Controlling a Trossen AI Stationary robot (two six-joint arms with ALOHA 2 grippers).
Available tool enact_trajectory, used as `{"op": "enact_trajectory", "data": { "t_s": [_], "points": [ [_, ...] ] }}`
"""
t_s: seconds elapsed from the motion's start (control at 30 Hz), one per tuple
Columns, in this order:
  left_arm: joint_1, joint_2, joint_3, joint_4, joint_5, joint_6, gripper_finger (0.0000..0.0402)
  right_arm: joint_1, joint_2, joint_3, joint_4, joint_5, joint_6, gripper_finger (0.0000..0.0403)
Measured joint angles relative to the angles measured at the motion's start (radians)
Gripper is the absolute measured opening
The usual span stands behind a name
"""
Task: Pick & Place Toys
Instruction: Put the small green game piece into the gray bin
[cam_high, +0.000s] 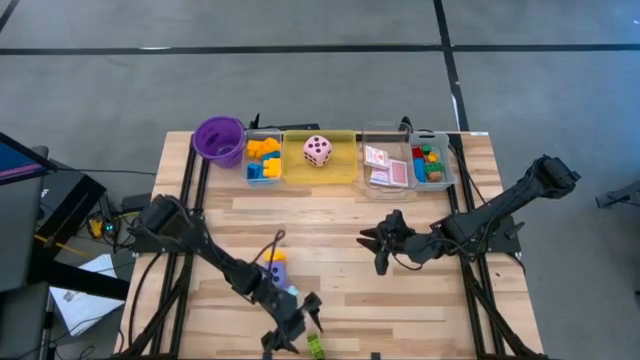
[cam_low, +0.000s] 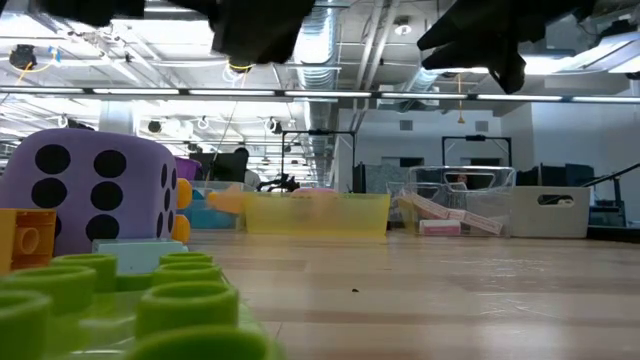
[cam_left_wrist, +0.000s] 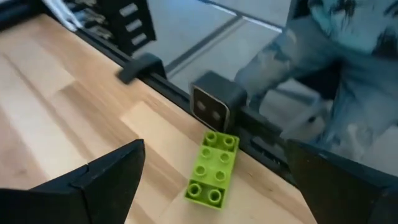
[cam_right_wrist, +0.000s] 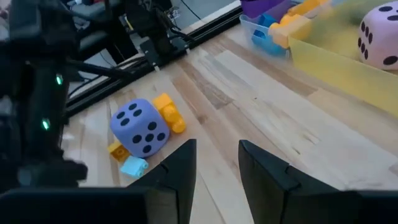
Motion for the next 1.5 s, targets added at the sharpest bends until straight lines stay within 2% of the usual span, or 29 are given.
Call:
{"op": "enact_trajectory", "data": {
  "t_s": [0.4, 0.8, 1.03, 1.5],
  "points": [
    [-0.009, 0.177, 0.094, 0.002, 0.0, 0.092, 0.0373, 0.0, 0.0, 0.0, 0.04, -0.002, 0.036, 0.0114],
    [0.014, 0.202, 0.098, -0.055, 0.0, 0.089, 0.0367, 0.022, 0.0, 0.0, 0.058, -0.005, 0.036, 0.0114],
    [0.01, 0.202, 0.098, -0.056, 0.06, 0.086, 0.0322, 0.042, 0.0, 0.0, 0.058, -0.004, 0.036, 0.0114],
    [0.008, 0.202, 0.098, -0.079, 0.06, 0.028, 0.0191, 0.045, 0.0, 0.0, 0.058, -0.003, 0.036, 0.0114]
  ]
}}
